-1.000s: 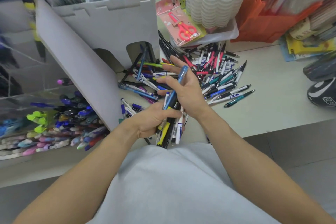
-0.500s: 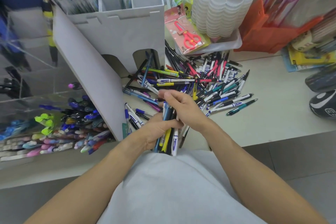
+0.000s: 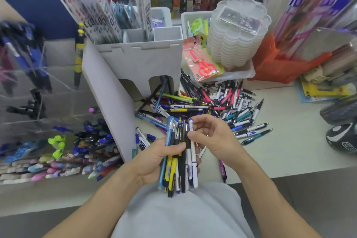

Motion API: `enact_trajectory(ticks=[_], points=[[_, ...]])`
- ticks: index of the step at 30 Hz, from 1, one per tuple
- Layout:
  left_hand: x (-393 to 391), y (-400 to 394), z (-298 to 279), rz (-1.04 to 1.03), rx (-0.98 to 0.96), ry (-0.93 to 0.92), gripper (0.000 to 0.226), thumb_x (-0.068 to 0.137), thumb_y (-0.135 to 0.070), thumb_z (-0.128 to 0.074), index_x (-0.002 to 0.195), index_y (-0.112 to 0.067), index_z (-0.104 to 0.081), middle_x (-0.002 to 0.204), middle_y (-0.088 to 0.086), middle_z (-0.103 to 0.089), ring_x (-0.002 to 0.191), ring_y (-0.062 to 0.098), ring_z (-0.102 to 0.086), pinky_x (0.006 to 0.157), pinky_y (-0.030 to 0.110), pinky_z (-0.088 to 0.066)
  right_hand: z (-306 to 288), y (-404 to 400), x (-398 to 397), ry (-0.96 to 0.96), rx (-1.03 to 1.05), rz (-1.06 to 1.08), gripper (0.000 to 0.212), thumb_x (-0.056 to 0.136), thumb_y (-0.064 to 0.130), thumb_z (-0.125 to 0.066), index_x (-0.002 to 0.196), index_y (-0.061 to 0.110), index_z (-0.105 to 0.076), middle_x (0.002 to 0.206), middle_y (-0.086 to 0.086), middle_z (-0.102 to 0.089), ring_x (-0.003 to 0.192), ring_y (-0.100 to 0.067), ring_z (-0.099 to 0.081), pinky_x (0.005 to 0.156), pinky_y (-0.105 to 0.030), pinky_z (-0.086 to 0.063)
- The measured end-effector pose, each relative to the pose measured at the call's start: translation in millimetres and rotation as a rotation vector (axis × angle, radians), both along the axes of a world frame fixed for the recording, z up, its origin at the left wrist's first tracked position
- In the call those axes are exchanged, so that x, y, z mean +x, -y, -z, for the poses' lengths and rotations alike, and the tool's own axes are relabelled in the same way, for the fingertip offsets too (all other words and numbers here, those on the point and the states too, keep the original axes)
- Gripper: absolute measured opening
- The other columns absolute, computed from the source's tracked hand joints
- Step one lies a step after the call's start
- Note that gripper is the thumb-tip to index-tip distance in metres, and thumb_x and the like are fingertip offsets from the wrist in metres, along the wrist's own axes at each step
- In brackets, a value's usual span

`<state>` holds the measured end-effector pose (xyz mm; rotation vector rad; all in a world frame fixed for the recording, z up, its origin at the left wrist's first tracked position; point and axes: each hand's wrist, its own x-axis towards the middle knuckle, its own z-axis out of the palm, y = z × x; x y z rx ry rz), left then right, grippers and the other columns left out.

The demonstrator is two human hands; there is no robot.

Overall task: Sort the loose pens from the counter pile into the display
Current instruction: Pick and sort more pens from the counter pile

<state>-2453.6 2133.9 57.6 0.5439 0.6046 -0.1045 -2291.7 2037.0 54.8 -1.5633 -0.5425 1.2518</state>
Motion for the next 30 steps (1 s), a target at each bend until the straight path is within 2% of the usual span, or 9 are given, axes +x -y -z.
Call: enact_trajectory(ticks=[3, 7, 12, 17, 19, 22, 24, 27, 30], points=[[-5, 3, -10, -0.010, 0.021, 0.040, 0.028, 0.087, -0.005, -0.059, 0.112, 0.000, -0.071, 0.108, 0.026, -0.069, 0.094, 0.037, -0.071, 0.079, 0.049, -0.060, -16, 0, -2, -0.017, 0.013, 0.054, 0.029, 0.086, -0.003, -0.073, 0.105, 0.008, -0.055, 0.085, -0.011, -0.065, 0.053, -0.018, -0.060, 0.048, -0.029, -0.048], [-11, 1, -25, -0.026, 0.115, 0.049, 0.028, 0.087, -0.004, -0.059, 0.112, -0.006, -0.073, 0.114, 0.028, -0.068, 0.101, 0.040, -0.070, 0.088, 0.057, -0.056, -39, -1, -6, 0.007, 0.047, 0.021, 0.038, 0.087, 0.003, -0.075, 0.119, 0.013, -0.056, 0.076, -0.003, -0.062, 0.052, -0.023, -0.058, 0.049, -0.029, -0.048], [-19, 9, -37, -0.079, 0.372, -0.038, 0.033, 0.084, -0.011, -0.067, 0.114, 0.003, -0.060, 0.090, 0.026, -0.068, 0.084, 0.040, -0.069, 0.084, 0.058, -0.057, -59, -4, -24, 0.289, 0.092, -0.113, 0.036, 0.084, 0.012, -0.081, 0.113, 0.021, -0.061, 0.076, 0.002, -0.066, 0.054, -0.022, -0.066, 0.055, -0.030, -0.054], [-40, 7, -46, -0.142, 0.174, 0.013, 0.030, 0.080, -0.008, -0.070, 0.110, -0.007, -0.072, 0.104, 0.027, -0.069, 0.088, 0.039, -0.070, 0.078, 0.051, -0.060, -69, -5, -32, 0.286, 0.111, -0.174, 0.024, 0.091, 0.012, -0.072, 0.109, 0.024, -0.063, 0.076, 0.000, -0.062, 0.060, -0.016, -0.059, 0.055, -0.023, -0.048], [-50, 7, -45, -0.150, 0.149, 0.004, 0.032, 0.073, -0.006, -0.074, 0.104, -0.009, -0.075, 0.110, 0.030, -0.068, 0.093, 0.040, -0.070, 0.081, 0.052, -0.060, -69, -6, -34, 0.331, 0.070, -0.248, 0.027, 0.093, 0.013, -0.069, 0.112, 0.032, -0.066, 0.076, -0.010, -0.059, 0.062, -0.017, -0.054, 0.056, -0.031, -0.046], [-54, 8, -48, -0.176, 0.123, -0.047, 0.012, 0.068, 0.005, -0.068, 0.076, 0.004, -0.077, 0.083, 0.028, -0.072, 0.072, 0.029, -0.074, 0.074, 0.043, -0.061, -68, -8, -41, 0.336, 0.011, -0.313, 0.032, 0.087, 0.033, -0.072, 0.117, 0.042, -0.065, 0.078, -0.020, -0.059, 0.058, -0.027, -0.053, 0.058, -0.046, -0.048], [-60, 7, -46, -0.189, 0.134, -0.078, 0.011, 0.053, 0.012, -0.070, 0.061, 0.005, -0.074, 0.066, 0.021, -0.071, 0.058, 0.020, -0.073, 0.080, 0.042, -0.059, -68, -10, -47, 0.318, -0.005, -0.327, 0.037, 0.088, 0.035, -0.073, 0.123, 0.041, -0.063, 0.083, -0.022, -0.062, 0.058, -0.036, -0.059, 0.059, -0.054, -0.053], [-73, 5, -43, -0.157, 0.031, 0.017, 0.044, 0.053, -0.006, -0.079, 0.096, 0.001, -0.077, 0.095, 0.028, -0.072, 0.084, 0.037, -0.074, 0.077, 0.050, -0.061, -69, -12, -52, 0.329, -0.003, -0.368, 0.021, 0.093, 0.027, -0.071, 0.113, 0.028, -0.067, 0.059, -0.007, -0.057, 0.050, -0.018, -0.052, 0.053, -0.041, -0.047], [-83, 2, -35, -0.148, 0.104, 0.017, 0.047, 0.075, -0.014, -0.076, 0.120, -0.002, -0.068, 0.123, 0.036, -0.062, 0.115, 0.054, -0.059, 0.099, 0.065, -0.047, -72, -16, -57, 0.213, -0.018, -0.367, 0.015, 0.094, 0.016, -0.070, 0.107, 0.014, -0.064, 0.057, 0.004, -0.058, 0.048, -0.013, -0.054, 0.050, -0.024, -0.044]])
